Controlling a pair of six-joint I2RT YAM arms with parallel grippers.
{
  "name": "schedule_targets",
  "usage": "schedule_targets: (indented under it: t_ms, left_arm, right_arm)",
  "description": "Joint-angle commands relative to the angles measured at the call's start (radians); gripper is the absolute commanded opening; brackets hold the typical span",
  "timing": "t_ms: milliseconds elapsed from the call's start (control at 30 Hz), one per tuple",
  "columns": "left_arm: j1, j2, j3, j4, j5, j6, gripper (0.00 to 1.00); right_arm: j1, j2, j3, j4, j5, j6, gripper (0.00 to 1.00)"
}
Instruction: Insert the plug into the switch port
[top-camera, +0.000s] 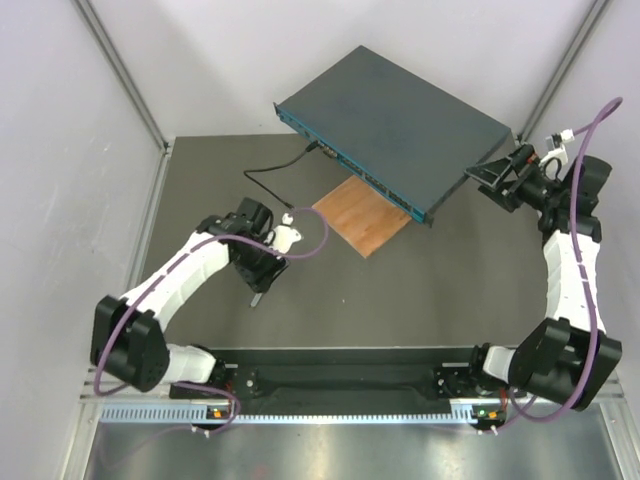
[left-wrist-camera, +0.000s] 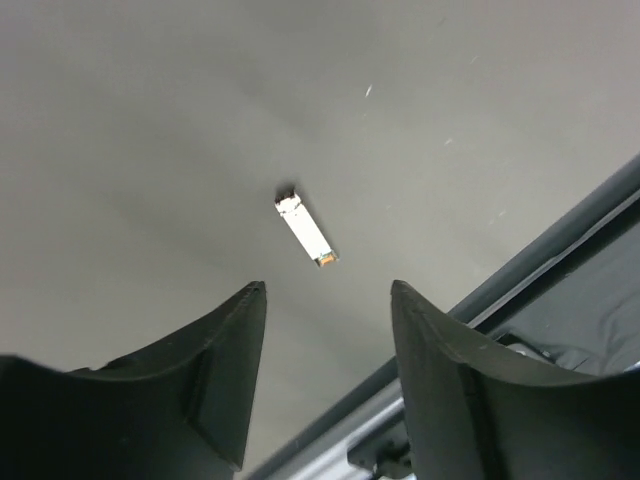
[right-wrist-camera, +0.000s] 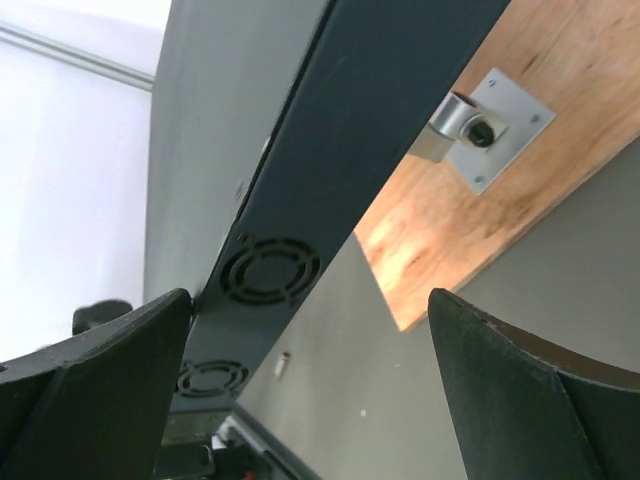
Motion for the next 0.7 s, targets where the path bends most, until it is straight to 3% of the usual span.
schedule_targets:
  t_ms: [0, 300, 667]
  left_arm:
    - [0.002, 0.078, 0.007, -0.011, -0.078, -0.008, 0.57]
    - [0.001, 0.262, 0.013, 0.014, -0.11, -0.109, 0.45]
    - [0.001, 0.377, 0.019, 0.086, -0.225, -0.183, 0.38]
  right_arm:
    - [-0.023, -0.067, 0.058, -0.117, 0.024, -0.149, 1.0]
    - [-0.029, -0.145, 0.132, -0.215, 0.066, -0.285, 1.0]
    - [-0.031, -0.156, 0.19, -0.235, 0.061, -0.312, 1.0]
